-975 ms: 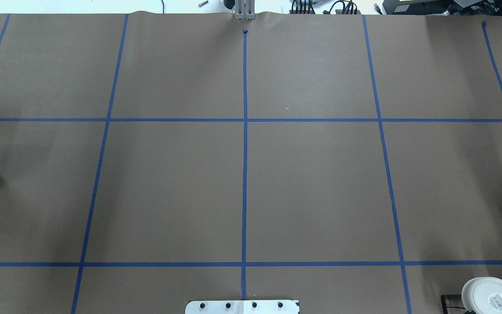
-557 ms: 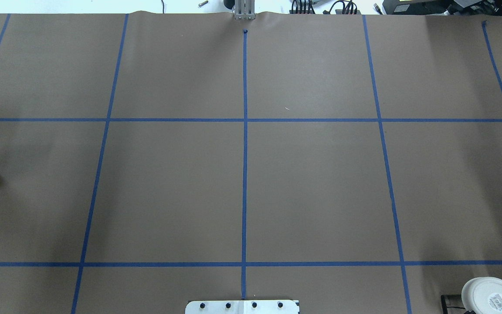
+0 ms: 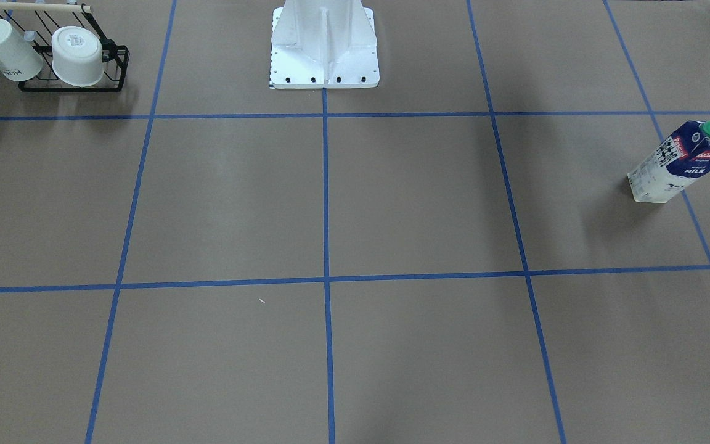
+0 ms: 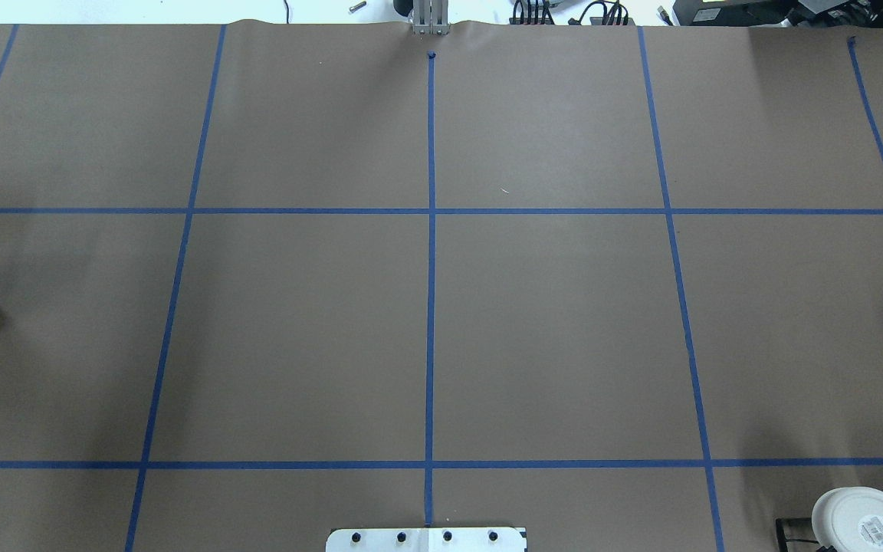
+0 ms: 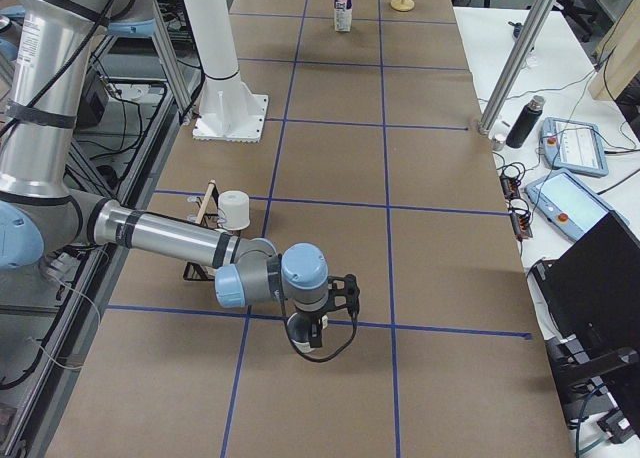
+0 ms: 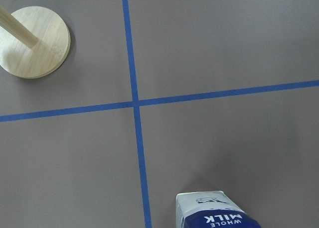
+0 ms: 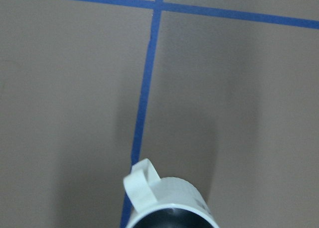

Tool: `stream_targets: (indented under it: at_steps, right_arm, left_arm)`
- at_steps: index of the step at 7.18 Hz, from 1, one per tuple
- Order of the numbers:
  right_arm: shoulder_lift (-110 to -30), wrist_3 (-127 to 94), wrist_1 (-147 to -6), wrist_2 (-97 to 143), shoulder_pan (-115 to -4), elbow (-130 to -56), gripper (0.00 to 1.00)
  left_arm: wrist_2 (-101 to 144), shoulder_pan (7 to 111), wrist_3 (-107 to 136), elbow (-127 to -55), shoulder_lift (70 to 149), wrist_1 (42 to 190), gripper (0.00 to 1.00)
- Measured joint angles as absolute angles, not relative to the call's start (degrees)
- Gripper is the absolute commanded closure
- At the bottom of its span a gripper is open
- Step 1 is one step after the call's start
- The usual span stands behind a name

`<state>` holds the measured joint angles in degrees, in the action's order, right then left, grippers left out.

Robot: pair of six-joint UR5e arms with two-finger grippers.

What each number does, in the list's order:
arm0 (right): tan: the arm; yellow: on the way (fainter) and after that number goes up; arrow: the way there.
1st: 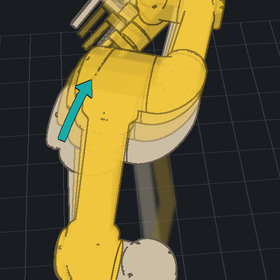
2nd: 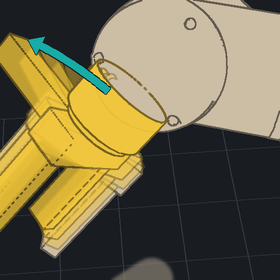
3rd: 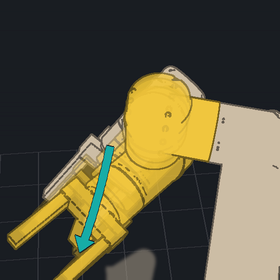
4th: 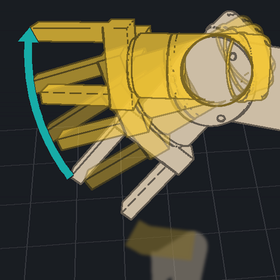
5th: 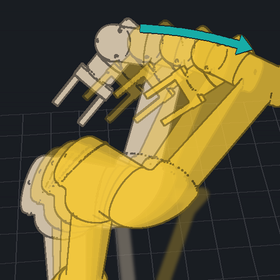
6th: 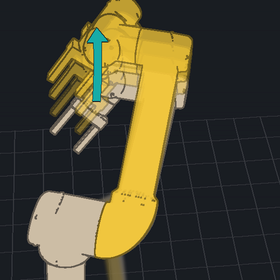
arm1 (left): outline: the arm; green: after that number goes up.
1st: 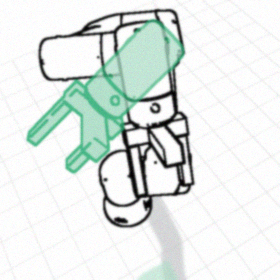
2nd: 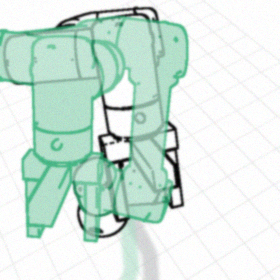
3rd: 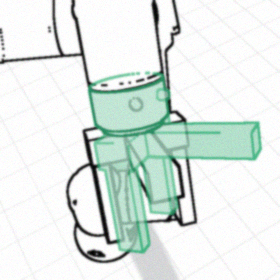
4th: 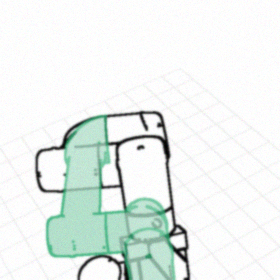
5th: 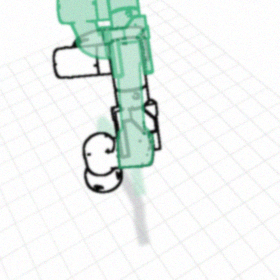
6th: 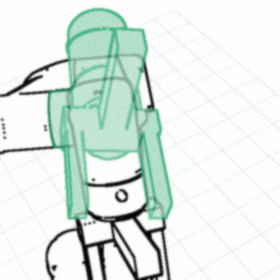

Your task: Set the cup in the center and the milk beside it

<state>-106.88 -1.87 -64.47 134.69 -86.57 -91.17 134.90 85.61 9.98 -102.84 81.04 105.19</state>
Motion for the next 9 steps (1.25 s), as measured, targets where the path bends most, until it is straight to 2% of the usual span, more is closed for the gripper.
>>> stream_targets:
  at_steps: [3,4,6,8,9]
  right_arm:
    - [-106.0,3.0,-63.1,134.5,-89.8,-84.2,0.00]
    - [-104.5,2.9,-63.1,134.6,-89.9,-81.9,0.03]
    - [-102.6,-0.4,-63.1,135.2,-89.8,-80.3,0.21]
    - [-102.2,-3.2,-63.0,136.3,-89.2,-80.2,0.21]
    - [-102.2,-3.6,-63.0,136.9,-88.9,-80.2,0.26]
  left_arm:
    - [134.9,85.6,10.0,-102.9,81.0,105.3,0.02]
    - [134.9,85.6,10.0,-102.8,81.1,105.3,0.02]
    - [135.0,85.7,10.0,-103.0,81.1,105.3,0.02]
    - [135.0,85.8,10.0,-103.1,81.0,105.4,0.02]
    - [135.0,85.8,10.0,-103.1,81.0,105.3,0.01]
